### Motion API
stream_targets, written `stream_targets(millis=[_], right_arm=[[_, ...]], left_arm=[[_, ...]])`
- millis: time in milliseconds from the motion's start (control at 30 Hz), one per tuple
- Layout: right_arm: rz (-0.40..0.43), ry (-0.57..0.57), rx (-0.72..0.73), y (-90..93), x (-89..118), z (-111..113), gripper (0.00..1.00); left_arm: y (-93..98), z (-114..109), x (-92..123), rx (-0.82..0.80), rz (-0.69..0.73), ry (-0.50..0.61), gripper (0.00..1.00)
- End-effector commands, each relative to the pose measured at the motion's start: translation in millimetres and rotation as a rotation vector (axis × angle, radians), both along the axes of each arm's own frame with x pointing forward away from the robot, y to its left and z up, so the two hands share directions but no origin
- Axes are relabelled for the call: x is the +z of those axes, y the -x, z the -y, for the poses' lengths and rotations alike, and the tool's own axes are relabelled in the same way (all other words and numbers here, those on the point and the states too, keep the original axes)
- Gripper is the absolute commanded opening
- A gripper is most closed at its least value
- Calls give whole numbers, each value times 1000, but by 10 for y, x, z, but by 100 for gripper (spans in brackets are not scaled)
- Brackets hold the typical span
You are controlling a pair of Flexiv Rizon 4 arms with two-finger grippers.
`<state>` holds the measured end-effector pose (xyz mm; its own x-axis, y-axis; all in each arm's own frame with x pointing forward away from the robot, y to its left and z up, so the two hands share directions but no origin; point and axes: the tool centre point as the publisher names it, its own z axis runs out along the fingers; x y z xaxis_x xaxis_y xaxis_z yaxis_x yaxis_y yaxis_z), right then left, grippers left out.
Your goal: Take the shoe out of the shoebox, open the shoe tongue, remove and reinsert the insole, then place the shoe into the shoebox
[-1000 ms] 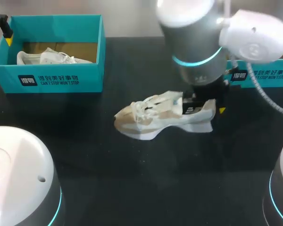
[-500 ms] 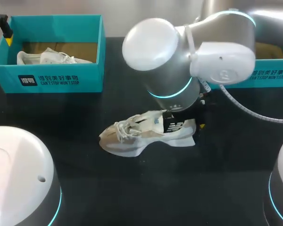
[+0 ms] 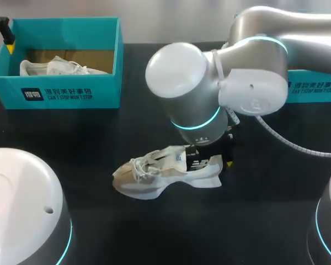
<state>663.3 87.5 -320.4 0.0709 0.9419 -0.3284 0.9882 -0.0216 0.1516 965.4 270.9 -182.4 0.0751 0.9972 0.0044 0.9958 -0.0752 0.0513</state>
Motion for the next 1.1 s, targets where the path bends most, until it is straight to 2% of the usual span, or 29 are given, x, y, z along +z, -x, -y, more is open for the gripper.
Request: stream_targets(millis=[33,200,400,700,1100], right_arm=[[47,11,-101,82,-168,-122,0],[61,41,-138,92,-298,-122,0],[54,-1,-198,96,-395,-95,0],[57,-75,-282,81,-408,-33,0],[56,-125,-309,-31,-476,-39,0]], left_arm=[[4,-3,3,-1,1,-2,100],[4,-3,3,-1,1,-2,100],[4,-3,3,-1,1,-2,100],[4,-3,3,-1,1,-2,100],[4,-3,3,-1,1,-2,100]])
